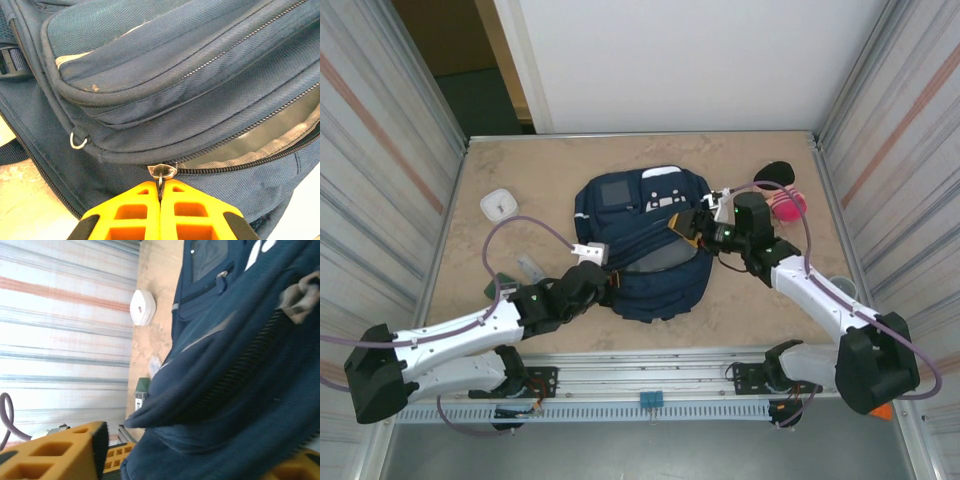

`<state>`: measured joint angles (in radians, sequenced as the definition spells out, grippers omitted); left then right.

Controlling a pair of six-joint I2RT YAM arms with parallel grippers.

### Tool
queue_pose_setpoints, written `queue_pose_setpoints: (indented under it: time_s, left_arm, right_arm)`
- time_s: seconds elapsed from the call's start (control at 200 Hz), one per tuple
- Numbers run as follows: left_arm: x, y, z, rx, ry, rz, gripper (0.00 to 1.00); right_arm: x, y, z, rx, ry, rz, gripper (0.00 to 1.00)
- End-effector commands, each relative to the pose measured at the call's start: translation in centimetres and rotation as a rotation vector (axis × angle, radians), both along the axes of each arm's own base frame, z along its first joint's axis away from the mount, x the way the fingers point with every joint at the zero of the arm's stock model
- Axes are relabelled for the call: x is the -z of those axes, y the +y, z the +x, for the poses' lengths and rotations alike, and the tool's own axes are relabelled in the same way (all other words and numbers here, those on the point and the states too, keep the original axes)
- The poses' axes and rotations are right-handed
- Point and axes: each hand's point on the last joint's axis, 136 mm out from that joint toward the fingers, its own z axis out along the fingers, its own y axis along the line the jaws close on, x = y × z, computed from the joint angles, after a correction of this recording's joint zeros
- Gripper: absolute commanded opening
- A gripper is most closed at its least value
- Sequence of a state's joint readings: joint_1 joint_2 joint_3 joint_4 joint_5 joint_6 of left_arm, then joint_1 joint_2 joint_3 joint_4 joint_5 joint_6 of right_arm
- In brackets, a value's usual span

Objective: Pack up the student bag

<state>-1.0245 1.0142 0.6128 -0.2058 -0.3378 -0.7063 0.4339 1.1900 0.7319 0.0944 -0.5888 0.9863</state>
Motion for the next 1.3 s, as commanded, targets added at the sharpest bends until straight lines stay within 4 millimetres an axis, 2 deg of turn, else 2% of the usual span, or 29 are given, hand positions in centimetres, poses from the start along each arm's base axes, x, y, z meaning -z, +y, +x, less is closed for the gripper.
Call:
queue_pose_setpoints:
  time_s: [0.0,0.246,0.271,0.346,0.396,0.506,0.651,0.812,0.942,1.142,1.223,1.298]
  left_arm:
    - [-2.2,-1.1,0.8,0.026,-0.07,-0.045,0.0]
    - [-2.4,-1.9,0.9,0.046,-0.067,-0.058,0.0]
    - [-2.4,-1.9,1.0,0.045,-0.067,-0.059,0.0]
    - [-2.3,-1.6,1.1,0.033,-0.068,-0.049,0.0]
    - [-2.0,-1.1,1.2,0.013,-0.067,-0.029,0.0]
    - [-1.0,0.2,1.6,-0.015,-0.044,0.0,0.0]
    - [-0.3,2.3,2.5,-0.04,-0.031,0.0,0.0]
    - [-0.6,4.4,3.7,-0.069,-0.064,0.006,0.0]
    - [-0.8,5.8,5.5,-0.107,-0.078,0.007,0.0]
    - [0.1,8.2,8.6,-0.215,-0.074,0.051,0.0]
    - [0.7,9.3,9.9,-0.265,-0.072,0.062,0.0]
    - [1.2,10.0,10.9,-0.297,-0.063,0.06,0.0]
  right_arm:
    - [-0.2,1.7,-0.7,0.035,-0.027,0.017,0.63]
    - [2.0,3.8,-1.6,0.159,-0.027,-0.017,0.63]
    - [2.2,4.0,-1.6,0.157,-0.026,-0.019,0.58]
    - [2.3,4.2,-1.4,0.143,-0.027,-0.024,0.32]
    - [2.1,4.2,-1.5,0.123,-0.037,-0.036,0.22]
    - [0.6,3.4,-1.8,0.075,-0.083,-0.072,0.1]
    - [-2.2,1.8,-2.4,-0.051,-0.112,-0.083,0.07]
    - [-5.4,0.1,-2.7,-0.146,-0.139,-0.028,0.03]
    - [-8.2,0.6,-3.6,-0.251,-0.175,-0.008,0.02]
    - [-13.0,0.9,-4.2,-0.346,-0.252,0.058,0.01]
    - [-14.2,0.7,-4.1,-0.352,-0.275,0.072,0.01]
    - [-14.4,0.6,-3.6,-0.342,-0.28,0.072,0.01]
